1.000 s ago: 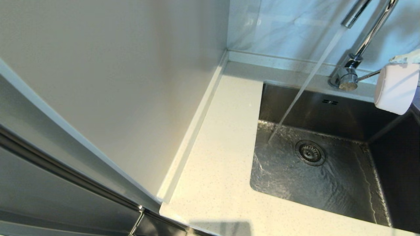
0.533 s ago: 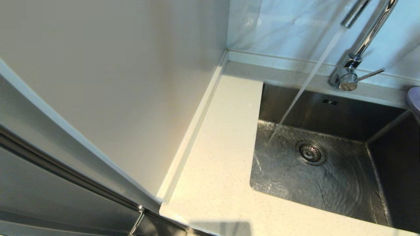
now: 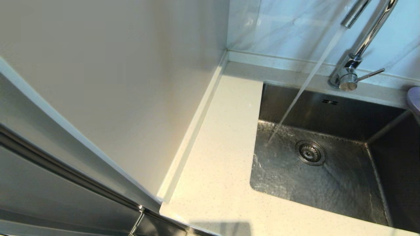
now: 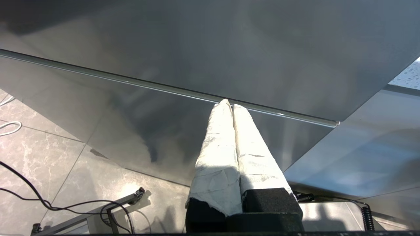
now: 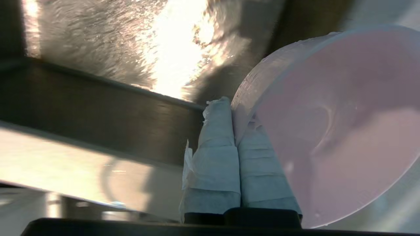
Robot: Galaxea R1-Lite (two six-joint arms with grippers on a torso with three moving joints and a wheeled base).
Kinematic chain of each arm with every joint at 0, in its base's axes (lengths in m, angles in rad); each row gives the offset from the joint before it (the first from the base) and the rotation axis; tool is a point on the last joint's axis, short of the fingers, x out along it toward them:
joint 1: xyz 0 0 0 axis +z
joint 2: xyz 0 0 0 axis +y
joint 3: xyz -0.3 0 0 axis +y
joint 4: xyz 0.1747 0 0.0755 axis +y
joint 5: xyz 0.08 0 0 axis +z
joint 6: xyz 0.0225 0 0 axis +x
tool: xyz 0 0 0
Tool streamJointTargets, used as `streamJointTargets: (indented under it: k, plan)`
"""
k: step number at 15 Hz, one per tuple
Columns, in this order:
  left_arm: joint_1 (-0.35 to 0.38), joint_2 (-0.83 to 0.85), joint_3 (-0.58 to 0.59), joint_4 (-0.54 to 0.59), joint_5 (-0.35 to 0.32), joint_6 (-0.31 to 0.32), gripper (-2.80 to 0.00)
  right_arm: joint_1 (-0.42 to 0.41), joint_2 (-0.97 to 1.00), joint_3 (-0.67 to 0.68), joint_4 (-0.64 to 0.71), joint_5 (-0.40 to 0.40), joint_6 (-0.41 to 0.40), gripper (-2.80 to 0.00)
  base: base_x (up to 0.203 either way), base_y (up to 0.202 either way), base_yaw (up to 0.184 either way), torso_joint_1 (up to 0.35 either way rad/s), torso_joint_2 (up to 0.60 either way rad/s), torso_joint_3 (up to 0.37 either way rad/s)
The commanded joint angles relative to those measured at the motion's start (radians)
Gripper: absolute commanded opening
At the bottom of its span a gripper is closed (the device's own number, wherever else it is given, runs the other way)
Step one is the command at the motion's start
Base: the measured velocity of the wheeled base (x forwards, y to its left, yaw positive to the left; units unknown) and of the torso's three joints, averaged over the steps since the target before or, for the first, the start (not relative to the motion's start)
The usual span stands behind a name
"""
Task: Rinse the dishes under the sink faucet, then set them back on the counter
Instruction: Place the bowl on the table
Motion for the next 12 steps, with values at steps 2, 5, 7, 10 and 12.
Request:
streamJointTargets:
  k: [2, 5, 7, 10, 12]
  plan:
    - [0.0, 0.0, 0.0, 0.0, 0.001, 0.0, -2.8, -0.062, 0.06, 0.0, -0.032, -0.046, -0.042, -2.8, 0.0, 0.0, 0.0, 0.0, 0.0, 0.0]
    - [0.0, 0.0, 0.0, 0.0, 0.001, 0.0, -2.8, -0.095, 0.118, 0.0, -0.098, -0.047, -0.042, -2.8, 0.0, 0.0, 0.0, 0.0, 0.0, 0.0]
    - [0.0, 0.0, 0.0, 0.0, 0.001, -0.002, -2.8, -0.112, 0.163, 0.0, -0.156, -0.047, -0.04, -2.8, 0.0, 0.0, 0.0, 0.0, 0.0, 0.0]
    - [0.0, 0.0, 0.0, 0.0, 0.001, 0.0, -2.8, -0.133, 0.235, -0.002, -0.266, -0.047, -0.04, -2.8, 0.0, 0.0, 0.0, 0.0, 0.0, 0.0]
    - [0.0, 0.0, 0.0, 0.0, 0.001, 0.0, -2.8, -0.147, 0.262, -0.002, -0.302, -0.048, -0.042, -2.8, 0.0, 0.0, 0.0, 0.0, 0.0, 0.0]
